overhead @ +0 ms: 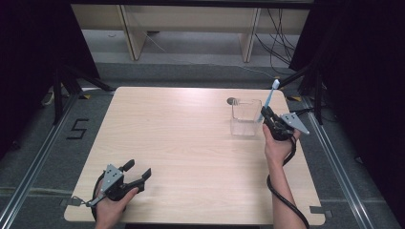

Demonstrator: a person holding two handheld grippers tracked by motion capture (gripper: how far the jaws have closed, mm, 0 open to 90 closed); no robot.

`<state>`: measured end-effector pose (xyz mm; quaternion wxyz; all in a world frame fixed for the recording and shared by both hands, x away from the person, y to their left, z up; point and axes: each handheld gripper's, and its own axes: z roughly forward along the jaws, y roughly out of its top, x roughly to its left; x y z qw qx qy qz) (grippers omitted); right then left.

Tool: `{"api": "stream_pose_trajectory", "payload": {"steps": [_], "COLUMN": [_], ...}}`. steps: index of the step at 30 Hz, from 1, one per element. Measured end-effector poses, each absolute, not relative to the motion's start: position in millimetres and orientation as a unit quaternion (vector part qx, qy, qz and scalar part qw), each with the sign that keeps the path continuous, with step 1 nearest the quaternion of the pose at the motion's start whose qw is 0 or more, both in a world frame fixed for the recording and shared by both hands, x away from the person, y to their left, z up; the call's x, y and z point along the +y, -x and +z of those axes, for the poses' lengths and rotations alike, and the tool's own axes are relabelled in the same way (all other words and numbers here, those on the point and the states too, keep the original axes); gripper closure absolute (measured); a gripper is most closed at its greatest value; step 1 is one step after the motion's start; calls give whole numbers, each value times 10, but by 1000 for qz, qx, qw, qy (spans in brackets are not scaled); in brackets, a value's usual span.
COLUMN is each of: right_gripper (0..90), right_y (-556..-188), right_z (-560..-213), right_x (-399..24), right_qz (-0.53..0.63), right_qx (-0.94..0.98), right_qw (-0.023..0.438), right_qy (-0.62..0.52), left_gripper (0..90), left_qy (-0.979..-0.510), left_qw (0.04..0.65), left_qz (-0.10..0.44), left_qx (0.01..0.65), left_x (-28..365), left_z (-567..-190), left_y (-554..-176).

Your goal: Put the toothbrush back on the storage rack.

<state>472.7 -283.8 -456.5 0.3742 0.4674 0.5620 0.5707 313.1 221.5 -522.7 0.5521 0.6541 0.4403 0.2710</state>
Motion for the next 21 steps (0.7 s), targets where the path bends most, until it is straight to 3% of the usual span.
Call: {"api": "stream_pose_trajectory", "payload": {"steps": [21], "right_gripper": [791], "right_y": [-4686], "right_z": [-4626], "right_x": [-2830], "right_qz": [568], "right_qx": [558], "right_qw": [370], "right_qy": [-479], "left_gripper": [228], "left_qy": [-656], "left_qw": [551], "left_qz": [272], "left_qx": [439], "left_x": [2214], "left_z": [-5226], "left_y": [-3132]}}
